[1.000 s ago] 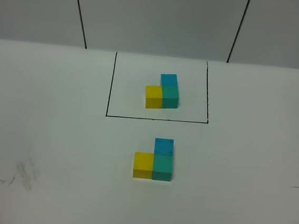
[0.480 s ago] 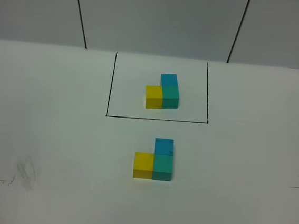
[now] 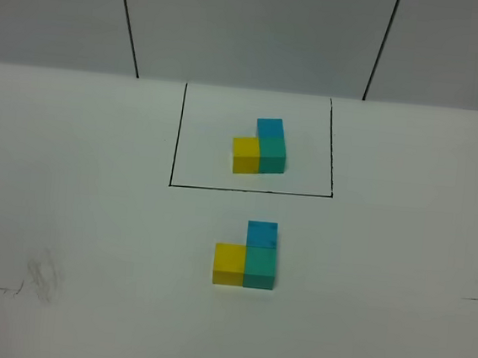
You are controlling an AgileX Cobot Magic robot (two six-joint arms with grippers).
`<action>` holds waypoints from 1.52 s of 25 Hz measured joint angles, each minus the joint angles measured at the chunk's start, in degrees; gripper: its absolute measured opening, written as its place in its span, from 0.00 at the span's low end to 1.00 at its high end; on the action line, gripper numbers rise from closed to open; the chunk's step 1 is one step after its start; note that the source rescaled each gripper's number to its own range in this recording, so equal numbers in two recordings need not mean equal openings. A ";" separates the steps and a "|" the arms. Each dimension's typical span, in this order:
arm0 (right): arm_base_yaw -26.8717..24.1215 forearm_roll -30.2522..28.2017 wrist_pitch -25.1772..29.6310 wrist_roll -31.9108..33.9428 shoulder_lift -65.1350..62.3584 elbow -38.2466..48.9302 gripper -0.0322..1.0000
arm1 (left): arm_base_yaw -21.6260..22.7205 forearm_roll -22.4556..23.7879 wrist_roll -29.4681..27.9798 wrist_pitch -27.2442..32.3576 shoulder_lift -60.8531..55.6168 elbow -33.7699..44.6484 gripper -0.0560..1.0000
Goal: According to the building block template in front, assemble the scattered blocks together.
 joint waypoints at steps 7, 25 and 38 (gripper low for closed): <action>5.35 5.62 -2.79 -0.01 -16.10 12.81 0.81 | 0.00 0.00 0.00 0.00 0.00 0.00 0.40; 5.56 17.49 -4.32 7.90 -28.18 35.59 0.81 | 0.00 0.00 0.00 0.00 0.00 0.00 0.40; 5.56 14.02 -2.39 10.53 -28.18 40.11 0.81 | 0.00 0.00 0.00 0.00 0.00 0.00 0.40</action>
